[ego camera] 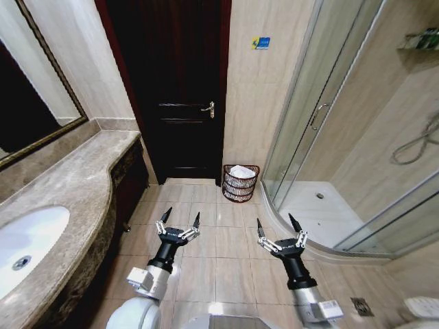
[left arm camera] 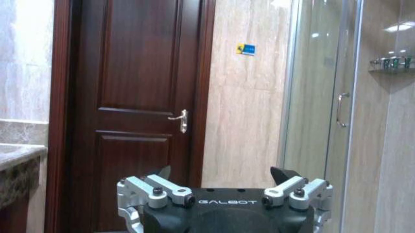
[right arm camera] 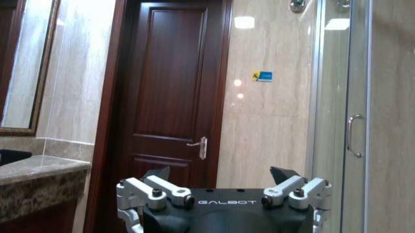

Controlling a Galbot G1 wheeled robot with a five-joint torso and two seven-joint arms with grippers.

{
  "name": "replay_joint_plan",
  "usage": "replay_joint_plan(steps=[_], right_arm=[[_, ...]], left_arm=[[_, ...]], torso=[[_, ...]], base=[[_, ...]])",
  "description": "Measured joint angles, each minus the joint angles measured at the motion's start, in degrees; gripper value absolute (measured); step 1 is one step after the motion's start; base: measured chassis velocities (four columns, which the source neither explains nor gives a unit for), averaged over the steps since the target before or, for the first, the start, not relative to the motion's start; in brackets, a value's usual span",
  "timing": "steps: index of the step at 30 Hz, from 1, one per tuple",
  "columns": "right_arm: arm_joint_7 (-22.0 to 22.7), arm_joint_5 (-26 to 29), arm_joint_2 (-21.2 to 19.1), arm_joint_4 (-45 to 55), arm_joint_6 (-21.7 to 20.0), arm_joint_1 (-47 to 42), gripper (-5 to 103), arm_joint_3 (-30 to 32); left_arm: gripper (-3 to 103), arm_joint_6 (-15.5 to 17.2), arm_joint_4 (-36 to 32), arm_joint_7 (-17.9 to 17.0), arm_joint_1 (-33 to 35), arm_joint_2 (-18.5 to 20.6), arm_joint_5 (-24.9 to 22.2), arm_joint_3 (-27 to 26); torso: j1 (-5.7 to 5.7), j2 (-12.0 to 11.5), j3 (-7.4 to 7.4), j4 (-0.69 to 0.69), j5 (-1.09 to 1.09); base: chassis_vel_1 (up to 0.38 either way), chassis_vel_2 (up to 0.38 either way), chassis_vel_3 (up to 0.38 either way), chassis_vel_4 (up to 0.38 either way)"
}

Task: Discard the used towel into the hamper.

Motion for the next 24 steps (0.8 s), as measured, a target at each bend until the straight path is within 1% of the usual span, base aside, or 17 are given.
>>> replay_joint_plan(steps=[24], right_arm=[[0.0, 0.0, 0.0, 0.0, 0.0, 0.0, 100, 0.0]], left_arm=[[100, 0.0, 0.0, 0.0, 0.0, 0.0, 0.0, 0.0]], torso=[[0.0, 0.0, 0.0, 0.0, 0.0]], base=[[0.0, 0.0, 0.0, 0.0]])
